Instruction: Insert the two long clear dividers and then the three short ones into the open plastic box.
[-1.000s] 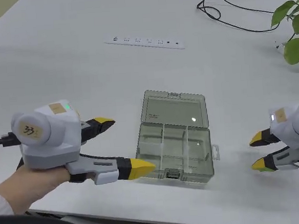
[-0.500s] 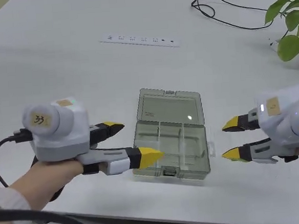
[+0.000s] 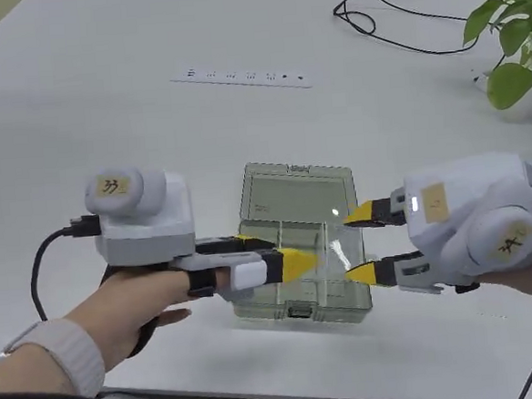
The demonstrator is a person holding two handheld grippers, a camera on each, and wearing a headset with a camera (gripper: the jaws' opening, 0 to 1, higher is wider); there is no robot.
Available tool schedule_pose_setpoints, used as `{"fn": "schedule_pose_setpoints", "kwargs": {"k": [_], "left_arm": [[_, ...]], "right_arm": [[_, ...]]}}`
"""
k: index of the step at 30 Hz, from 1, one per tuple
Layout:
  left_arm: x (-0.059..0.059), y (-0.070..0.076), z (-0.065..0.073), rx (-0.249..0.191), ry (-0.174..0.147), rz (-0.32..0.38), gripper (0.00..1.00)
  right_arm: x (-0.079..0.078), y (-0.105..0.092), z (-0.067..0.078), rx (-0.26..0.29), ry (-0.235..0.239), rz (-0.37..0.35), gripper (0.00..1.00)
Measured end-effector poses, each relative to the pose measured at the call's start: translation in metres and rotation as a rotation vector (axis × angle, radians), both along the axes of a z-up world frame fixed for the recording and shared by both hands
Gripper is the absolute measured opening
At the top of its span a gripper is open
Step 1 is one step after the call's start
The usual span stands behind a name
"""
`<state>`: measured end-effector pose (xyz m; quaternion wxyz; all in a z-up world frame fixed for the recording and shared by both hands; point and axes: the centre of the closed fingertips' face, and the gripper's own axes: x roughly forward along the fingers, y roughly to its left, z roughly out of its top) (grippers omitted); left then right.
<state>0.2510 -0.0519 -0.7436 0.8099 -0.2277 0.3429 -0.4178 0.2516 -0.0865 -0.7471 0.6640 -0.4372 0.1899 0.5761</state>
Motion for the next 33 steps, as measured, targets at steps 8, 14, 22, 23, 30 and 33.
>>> {"fn": "schedule_pose_setpoints", "kwargs": {"k": [8,14,22,23,30,33], "left_arm": [[-0.002,-0.009,-0.003,-0.039,0.072,0.005,0.18],[-0.002,-0.009,-0.003,-0.088,0.113,0.039,0.09],[-0.006,-0.013,0.001,-0.129,0.131,0.043,0.00],[-0.006,-0.012,0.000,-0.124,0.133,0.047,0.00],[-0.008,-0.011,0.001,-0.129,0.144,0.038,0.00],[-0.009,-0.011,0.003,-0.133,0.128,0.028,0.00]], "right_arm": [[-0.003,0.014,0.000,-0.029,-0.058,0.060,0.32],[-0.006,0.019,0.000,-0.039,-0.090,0.083,0.32],[-0.006,0.025,-0.001,-0.057,-0.113,0.103,0.32],[-0.006,0.025,-0.001,-0.059,-0.118,0.108,0.32],[-0.008,0.025,0.000,-0.055,-0.102,0.108,0.33],[-0.011,0.029,0.003,-0.007,-0.050,0.091,0.39]]}}
